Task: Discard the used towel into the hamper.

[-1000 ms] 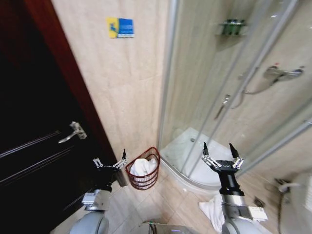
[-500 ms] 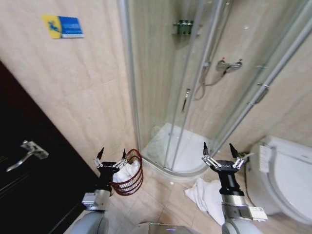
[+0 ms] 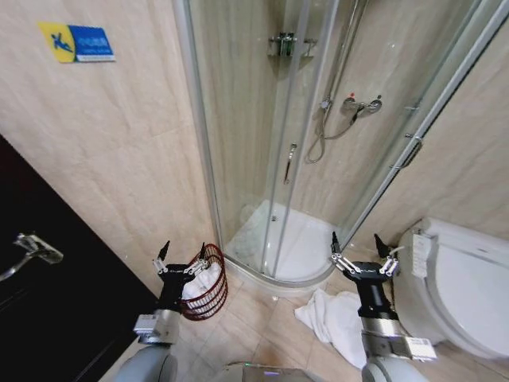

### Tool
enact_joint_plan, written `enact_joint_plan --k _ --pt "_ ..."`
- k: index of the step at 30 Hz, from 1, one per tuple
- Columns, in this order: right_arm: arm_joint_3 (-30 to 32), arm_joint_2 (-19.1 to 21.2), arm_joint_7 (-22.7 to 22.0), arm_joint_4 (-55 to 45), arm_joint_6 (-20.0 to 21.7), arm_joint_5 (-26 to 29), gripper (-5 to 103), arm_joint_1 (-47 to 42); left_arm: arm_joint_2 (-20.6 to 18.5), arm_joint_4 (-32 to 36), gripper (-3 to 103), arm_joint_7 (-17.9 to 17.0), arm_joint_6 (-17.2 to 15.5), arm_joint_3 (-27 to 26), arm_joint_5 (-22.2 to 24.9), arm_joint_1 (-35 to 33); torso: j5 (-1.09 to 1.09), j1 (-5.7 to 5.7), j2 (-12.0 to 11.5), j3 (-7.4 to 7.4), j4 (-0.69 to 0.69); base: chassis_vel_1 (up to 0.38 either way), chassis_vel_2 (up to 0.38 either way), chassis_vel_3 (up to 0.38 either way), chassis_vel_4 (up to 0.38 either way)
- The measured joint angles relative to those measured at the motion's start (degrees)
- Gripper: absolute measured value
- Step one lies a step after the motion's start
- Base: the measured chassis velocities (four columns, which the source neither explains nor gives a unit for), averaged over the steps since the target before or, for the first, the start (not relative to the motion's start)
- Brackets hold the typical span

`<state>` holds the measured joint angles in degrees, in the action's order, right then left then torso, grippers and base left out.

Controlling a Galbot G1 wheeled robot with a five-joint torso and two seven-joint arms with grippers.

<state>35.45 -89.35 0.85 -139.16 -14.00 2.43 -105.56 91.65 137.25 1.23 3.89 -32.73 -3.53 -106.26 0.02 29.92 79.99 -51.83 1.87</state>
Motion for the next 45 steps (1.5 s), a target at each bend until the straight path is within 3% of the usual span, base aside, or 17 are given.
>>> enact_joint_plan --k 20,25,45 --pt "0.0 0.0 0.0 0.0 0.0 0.0 100 0.0 0.0 0.0 100 0.0 0.0 0.0 0.0 0.0 0.02 0.02 0.0 -0.01 0.00 -0.233 -0.236 0.247 0.225" --pt "0.0 0.0 0.0 0.0 0.0 0.0 100 0.0 0.0 0.0 100 0.0 0.0 0.0 0.0 0.0 -0.05 -0.03 0.0 0.01 0.01 0.064 -0.045 -0.001 0.013" --pt "0.0 0.0 0.0 0.0 0.0 0.0 100 0.0 0.0 0.0 100 0.0 0.0 0.0 0.0 0.0 -0.02 0.01 0.0 0.00 0.00 -0.016 0.003 -0.045 -0.027"
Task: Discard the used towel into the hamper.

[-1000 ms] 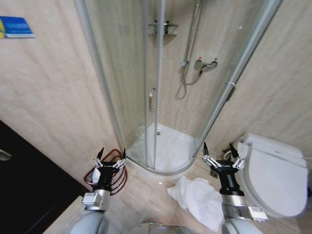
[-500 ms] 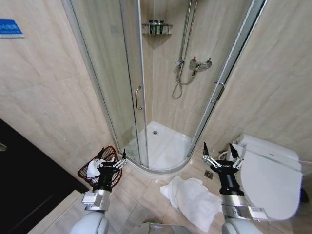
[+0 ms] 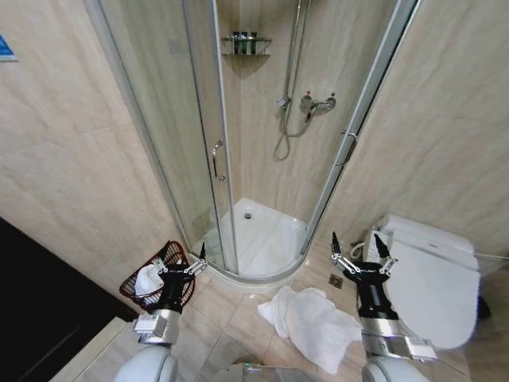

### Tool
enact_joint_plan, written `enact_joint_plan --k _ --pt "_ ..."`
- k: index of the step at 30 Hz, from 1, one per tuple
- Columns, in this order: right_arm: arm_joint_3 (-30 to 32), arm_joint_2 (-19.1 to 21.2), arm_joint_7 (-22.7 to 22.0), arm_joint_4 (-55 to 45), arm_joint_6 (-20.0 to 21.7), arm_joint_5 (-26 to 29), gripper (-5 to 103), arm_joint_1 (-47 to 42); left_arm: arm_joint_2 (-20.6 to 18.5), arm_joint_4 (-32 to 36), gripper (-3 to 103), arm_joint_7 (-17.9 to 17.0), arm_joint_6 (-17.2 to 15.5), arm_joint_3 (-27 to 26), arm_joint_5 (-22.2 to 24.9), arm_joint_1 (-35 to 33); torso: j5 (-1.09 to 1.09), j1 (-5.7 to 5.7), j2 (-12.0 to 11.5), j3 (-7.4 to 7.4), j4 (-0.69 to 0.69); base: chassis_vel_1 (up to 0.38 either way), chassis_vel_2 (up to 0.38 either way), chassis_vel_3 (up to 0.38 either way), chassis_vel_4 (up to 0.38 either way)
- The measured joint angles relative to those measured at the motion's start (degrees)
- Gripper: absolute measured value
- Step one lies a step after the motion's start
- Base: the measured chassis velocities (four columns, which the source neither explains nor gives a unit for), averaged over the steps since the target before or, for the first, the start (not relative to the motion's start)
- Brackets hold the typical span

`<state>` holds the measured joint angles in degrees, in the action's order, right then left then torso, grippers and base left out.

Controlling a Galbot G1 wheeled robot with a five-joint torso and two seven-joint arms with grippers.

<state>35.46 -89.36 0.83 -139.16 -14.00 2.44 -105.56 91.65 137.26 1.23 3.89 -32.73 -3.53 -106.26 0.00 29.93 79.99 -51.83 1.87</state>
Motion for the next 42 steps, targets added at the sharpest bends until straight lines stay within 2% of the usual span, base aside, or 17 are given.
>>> enact_joint_plan --k 21,35,42 --pt "0.0 0.0 0.0 0.0 0.0 0.0 100 0.0 0.0 0.0 100 0.0 0.0 0.0 0.0 0.0 0.01 -0.01 0.0 0.01 0.00 -0.107 -0.094 -0.101 -0.101" --pt "0.0 0.0 0.0 0.0 0.0 0.0 100 0.0 0.0 0.0 100 0.0 0.0 0.0 0.0 0.0 0.00 -0.38 -0.8 0.45 0.00 -0.071 -0.078 -0.078 -0.068" --pt "0.0 0.0 0.0 0.0 0.0 0.0 100 0.0 0.0 0.0 100 0.0 0.0 0.0 0.0 0.0 0.00 -1.33 -2.8 1.45 -0.01 0.000 0.000 0.000 0.000"
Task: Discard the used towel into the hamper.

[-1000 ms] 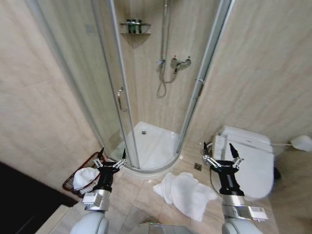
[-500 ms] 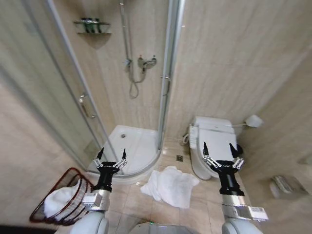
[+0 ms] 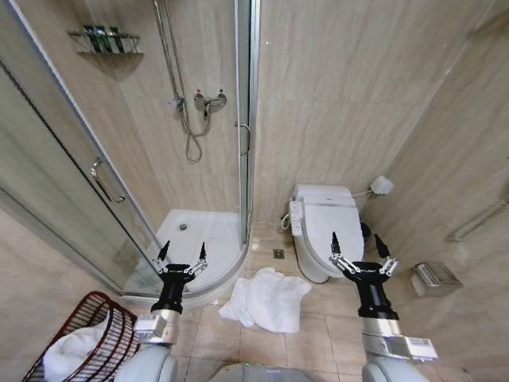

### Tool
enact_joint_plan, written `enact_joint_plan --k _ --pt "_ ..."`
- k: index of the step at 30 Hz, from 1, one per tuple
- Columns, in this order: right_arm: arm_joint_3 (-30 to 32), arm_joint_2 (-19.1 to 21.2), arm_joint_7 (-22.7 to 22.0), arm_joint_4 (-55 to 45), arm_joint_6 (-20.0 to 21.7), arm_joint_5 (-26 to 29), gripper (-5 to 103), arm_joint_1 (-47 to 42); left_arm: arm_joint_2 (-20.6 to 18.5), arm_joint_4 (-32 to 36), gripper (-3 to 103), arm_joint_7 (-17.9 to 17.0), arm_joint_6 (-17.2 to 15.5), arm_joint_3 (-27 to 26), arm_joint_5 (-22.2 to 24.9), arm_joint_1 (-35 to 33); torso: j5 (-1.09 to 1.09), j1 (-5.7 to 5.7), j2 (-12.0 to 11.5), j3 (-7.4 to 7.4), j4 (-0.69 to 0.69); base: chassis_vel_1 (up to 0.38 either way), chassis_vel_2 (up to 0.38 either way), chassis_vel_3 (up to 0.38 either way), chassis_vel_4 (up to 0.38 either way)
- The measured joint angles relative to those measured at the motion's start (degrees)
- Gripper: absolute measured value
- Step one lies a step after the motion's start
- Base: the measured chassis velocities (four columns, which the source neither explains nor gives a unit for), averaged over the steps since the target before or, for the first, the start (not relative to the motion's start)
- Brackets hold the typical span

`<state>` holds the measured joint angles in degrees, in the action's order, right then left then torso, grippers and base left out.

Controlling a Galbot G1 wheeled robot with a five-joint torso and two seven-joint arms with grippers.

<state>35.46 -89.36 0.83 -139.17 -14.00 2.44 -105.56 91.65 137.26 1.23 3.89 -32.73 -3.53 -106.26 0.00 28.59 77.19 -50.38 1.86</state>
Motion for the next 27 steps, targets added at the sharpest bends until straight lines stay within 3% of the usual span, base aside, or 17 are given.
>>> enact_joint_plan --k 27 --pt "0.0 0.0 0.0 0.0 0.0 0.0 100 0.0 0.0 0.0 100 0.0 0.0 0.0 0.0 0.0 0.00 -4.06 -9.0 4.97 -0.01 0.000 0.000 0.000 0.000"
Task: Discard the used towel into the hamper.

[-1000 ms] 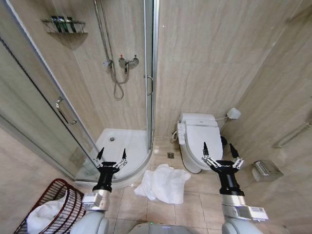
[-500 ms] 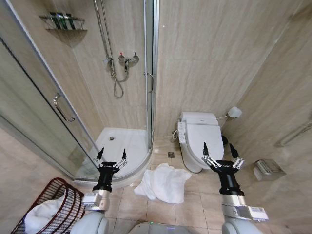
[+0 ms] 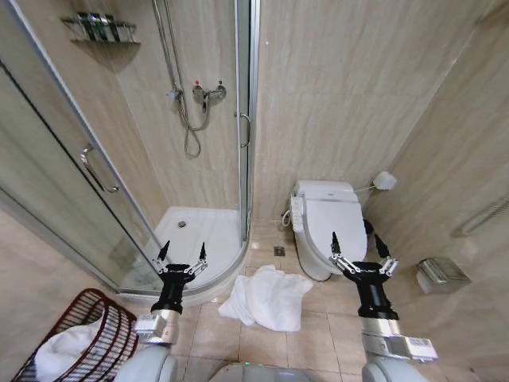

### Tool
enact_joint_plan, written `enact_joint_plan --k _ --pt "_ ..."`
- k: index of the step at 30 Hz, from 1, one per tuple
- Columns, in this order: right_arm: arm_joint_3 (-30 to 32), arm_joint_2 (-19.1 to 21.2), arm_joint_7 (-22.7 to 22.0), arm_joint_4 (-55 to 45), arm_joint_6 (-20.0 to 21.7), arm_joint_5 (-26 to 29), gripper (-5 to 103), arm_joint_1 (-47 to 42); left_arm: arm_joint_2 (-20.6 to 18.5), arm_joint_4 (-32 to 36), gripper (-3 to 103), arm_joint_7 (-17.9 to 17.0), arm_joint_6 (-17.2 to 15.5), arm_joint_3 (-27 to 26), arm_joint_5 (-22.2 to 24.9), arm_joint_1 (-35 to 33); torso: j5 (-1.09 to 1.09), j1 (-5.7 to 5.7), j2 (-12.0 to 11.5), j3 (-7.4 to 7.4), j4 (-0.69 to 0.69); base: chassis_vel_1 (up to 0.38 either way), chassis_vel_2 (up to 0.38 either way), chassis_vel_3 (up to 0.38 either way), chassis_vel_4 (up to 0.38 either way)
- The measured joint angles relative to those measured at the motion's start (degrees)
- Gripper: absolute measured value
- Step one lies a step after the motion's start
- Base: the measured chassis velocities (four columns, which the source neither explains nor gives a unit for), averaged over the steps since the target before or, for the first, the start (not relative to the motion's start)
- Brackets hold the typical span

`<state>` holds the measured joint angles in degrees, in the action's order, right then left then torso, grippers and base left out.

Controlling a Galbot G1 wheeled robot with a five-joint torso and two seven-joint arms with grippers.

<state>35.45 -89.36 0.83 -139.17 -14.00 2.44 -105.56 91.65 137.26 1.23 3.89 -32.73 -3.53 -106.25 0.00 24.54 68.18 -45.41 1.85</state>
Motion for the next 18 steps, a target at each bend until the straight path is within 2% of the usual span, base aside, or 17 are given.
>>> enact_joint_plan --k 18 --pt "0.0 0.0 0.0 0.0 0.0 0.0 100 0.0 0.0 0.0 100 0.0 0.0 0.0 0.0 0.0 0.00 -2.40 -5.3 2.86 0.00 0.000 0.000 0.000 0.000"
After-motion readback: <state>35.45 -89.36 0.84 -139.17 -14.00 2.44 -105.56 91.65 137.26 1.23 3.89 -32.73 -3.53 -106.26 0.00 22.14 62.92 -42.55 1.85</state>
